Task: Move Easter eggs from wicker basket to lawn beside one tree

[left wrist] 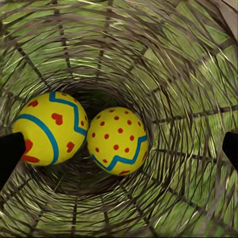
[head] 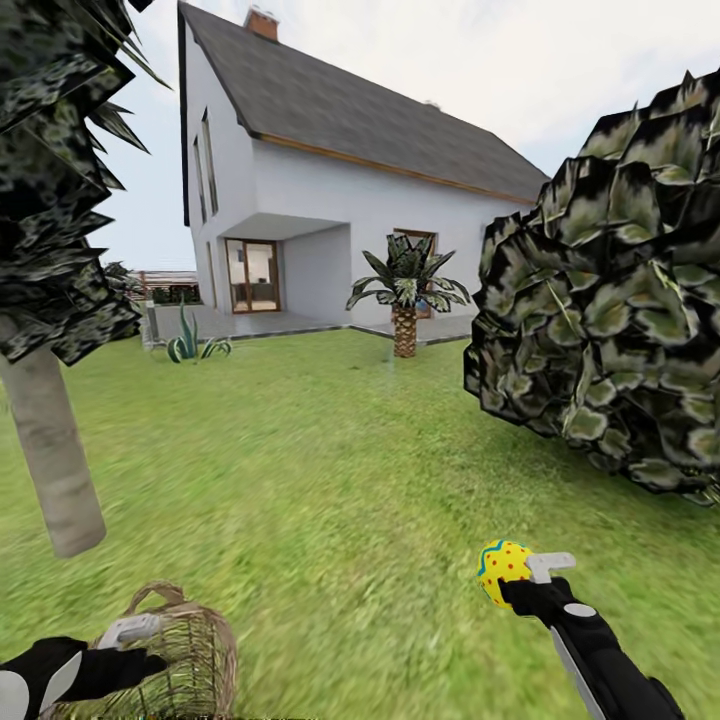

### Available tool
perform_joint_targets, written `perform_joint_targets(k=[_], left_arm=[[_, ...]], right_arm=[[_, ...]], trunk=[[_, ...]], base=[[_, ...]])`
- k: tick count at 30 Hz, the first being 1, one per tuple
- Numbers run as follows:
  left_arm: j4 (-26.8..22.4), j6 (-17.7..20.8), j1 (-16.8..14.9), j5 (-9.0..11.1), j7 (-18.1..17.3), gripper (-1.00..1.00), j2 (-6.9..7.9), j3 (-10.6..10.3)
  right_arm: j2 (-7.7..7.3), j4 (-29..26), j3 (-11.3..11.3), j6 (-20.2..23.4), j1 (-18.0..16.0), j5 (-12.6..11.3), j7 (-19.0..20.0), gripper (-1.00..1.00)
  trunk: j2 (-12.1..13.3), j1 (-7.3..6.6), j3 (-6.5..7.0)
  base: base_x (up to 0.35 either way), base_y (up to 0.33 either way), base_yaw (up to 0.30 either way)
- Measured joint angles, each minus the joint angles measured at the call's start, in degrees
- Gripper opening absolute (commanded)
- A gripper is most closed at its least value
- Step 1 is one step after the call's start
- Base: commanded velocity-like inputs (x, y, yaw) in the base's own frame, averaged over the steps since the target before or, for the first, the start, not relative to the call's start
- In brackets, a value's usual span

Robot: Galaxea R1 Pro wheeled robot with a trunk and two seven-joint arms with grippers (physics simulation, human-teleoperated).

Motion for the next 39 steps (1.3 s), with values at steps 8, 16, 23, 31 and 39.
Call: perform_joint_targets(k=[8,16,23,31,39], left_arm=[[0.0,0.33,0.0,-0.04,0.1,1.0,-0.09,-0.04],[0.0,0.78,0.0,-0.01,0.1,1.0,-0.19,-0.02],[0.01,0.73,0.0,0.1,0.18,1.0,-0.91,0.01],[0.0,0.71,-0.01,0.11,0.19,1.0,-1.05,0.06],[0.0,0.71,-0.01,0.15,0.19,1.0,-1.24,0.15]], right_arm=[[0.32,-0.02,-0.11,0.01,0.01,0.03,0.05,-1.0],[0.21,-0.07,-0.16,0.1,0.01,0.04,0.08,-1.0],[0.21,-0.11,-0.16,0.1,0.01,0.0,0.08,-1.0],[0.24,-0.11,-0.15,0.15,0.01,-0.02,0.08,-1.0],[0.21,-0.11,-0.13,0.13,0.01,-0.02,0.08,-1.0]], trunk=[[-1.99,1.09,-0.89],[-5.2,2.85,-2.33],[-8.01,4.39,-3.59],[-11.22,6.15,-5.02],[-14.05,7.72,-6.5]], base=[[0.0,0.0,0.092],[0.0,0.0,0.0],[0.0,0.0,0.0],[0.0,0.0,0.0],[0.0,0.0,0.0]])
